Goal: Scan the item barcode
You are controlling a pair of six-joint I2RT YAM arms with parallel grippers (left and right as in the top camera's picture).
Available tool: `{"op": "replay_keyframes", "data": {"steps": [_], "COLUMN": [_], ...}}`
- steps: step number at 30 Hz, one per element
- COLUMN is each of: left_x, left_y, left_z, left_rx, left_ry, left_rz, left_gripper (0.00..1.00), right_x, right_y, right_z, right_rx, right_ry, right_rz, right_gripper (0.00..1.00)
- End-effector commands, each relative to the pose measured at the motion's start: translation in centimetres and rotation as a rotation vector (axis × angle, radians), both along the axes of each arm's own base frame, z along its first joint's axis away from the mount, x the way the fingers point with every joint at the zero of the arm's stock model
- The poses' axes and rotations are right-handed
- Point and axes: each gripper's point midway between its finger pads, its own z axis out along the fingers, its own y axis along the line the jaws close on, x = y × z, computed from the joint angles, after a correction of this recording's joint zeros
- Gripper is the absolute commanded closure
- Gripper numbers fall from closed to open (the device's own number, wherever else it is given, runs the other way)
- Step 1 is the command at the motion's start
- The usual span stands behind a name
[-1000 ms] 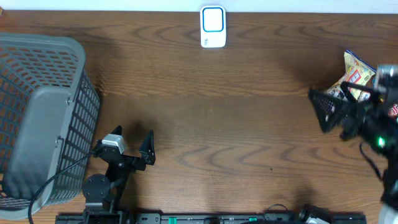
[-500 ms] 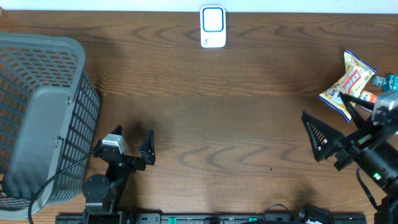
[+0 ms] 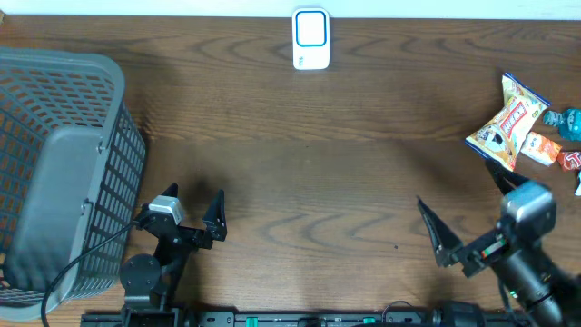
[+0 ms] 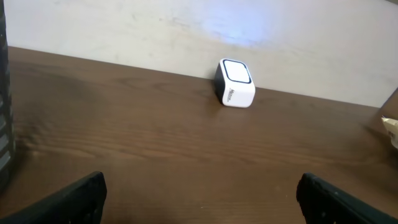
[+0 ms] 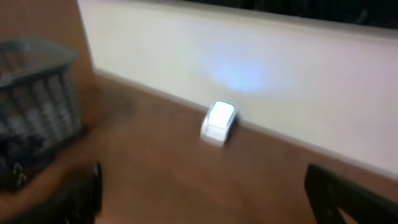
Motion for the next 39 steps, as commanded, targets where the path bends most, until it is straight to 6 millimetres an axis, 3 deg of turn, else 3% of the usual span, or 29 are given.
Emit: {"op": "replay_keyframes", "data": {"steps": [1, 8, 15, 30, 39], "left_x": [-0.1, -0.1, -0.1, -0.1, -0.1], "left_y": [-0.2, -0.2, -0.2, -0.2, -0.2], "left_z": [-1.5, -1.5, -1.5, -1.5, -1.5], "left_rx": [-0.001, -0.001, -0.001, -0.001, -0.001], "left_ry": [0.044, 0.043, 0.044, 0.044, 0.044], "left_rz": [-0.009, -0.009, -0.008, -0.008, -0.008], "left_gripper": [0.02, 0.02, 0.02, 0.02, 0.02], "right_x": [0.5, 1.7, 2.5, 5.6, 6.4], "right_y": [-1.1, -1.8, -2.0, -3.9, -5.2], "right_z": [-1.9, -5.4, -9.0, -15.2, -17.2], "right_rx": [0.007, 0.12, 0.125, 0.071, 0.006], "right_ry": [-0.038, -0.178, -0.367, -0.402, -0.331], "right_rz": [-0.082, -0.132, -0.129, -0.247, -0.331], "right_gripper": [0.01, 0.01, 0.01, 0.01, 0.01]}}
